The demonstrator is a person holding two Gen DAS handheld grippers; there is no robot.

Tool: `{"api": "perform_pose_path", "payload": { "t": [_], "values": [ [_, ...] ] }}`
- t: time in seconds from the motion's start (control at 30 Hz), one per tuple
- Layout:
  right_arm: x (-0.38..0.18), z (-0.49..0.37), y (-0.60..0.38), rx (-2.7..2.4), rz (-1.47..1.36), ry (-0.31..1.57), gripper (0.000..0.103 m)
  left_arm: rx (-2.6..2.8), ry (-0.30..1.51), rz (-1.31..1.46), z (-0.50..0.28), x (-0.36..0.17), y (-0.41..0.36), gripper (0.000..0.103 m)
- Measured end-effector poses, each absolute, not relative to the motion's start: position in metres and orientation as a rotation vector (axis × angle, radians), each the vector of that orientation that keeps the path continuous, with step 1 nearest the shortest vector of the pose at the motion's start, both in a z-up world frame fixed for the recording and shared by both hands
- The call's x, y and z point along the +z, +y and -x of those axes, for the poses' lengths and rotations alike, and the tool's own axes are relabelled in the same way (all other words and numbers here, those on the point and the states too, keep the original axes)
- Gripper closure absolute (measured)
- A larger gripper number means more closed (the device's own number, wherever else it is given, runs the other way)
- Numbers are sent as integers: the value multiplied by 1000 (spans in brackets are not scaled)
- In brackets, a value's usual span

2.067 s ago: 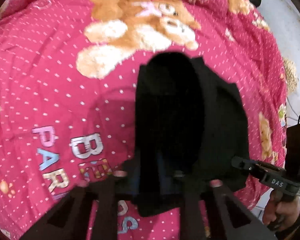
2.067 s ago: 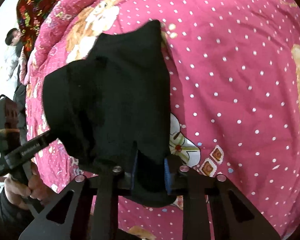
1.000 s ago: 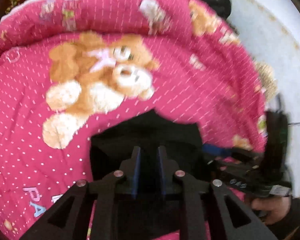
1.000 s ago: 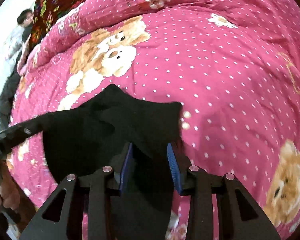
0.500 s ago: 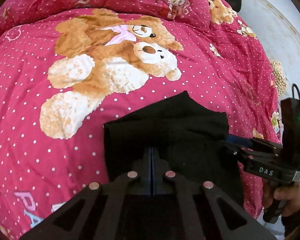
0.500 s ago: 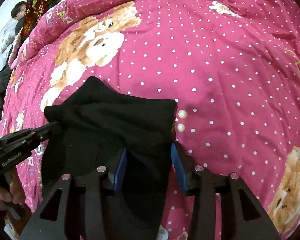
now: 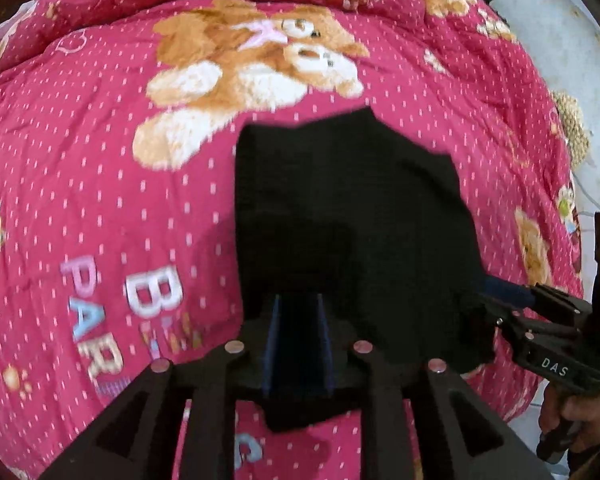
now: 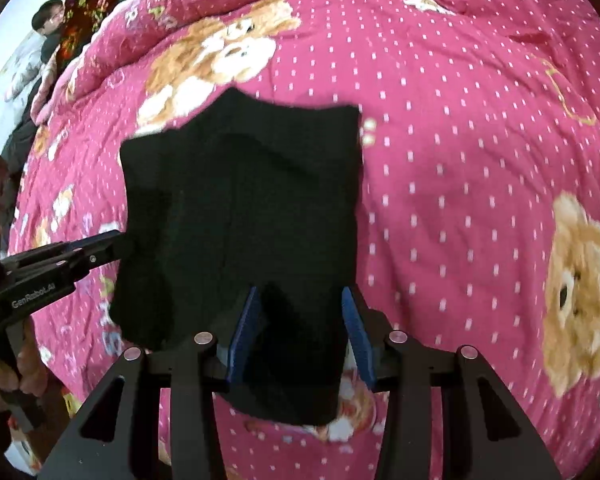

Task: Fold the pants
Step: 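Lower the folded pants onto the bedspread and open both grippers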

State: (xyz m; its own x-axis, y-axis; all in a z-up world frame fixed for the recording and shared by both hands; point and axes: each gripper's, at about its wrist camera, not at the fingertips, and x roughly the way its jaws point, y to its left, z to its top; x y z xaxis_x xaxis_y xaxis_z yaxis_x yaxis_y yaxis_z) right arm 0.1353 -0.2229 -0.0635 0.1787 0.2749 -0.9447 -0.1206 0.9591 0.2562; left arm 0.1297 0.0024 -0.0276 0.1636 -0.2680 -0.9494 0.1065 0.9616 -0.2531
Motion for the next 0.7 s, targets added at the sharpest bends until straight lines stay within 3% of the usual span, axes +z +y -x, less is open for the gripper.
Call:
{"api": "perform_pose_path", "payload": {
  "t": [0.7],
  "values": [
    [-62,-136,-235,254,-179,1384,59,-228,1391,85,-129,-21,4,80]
  ]
}}
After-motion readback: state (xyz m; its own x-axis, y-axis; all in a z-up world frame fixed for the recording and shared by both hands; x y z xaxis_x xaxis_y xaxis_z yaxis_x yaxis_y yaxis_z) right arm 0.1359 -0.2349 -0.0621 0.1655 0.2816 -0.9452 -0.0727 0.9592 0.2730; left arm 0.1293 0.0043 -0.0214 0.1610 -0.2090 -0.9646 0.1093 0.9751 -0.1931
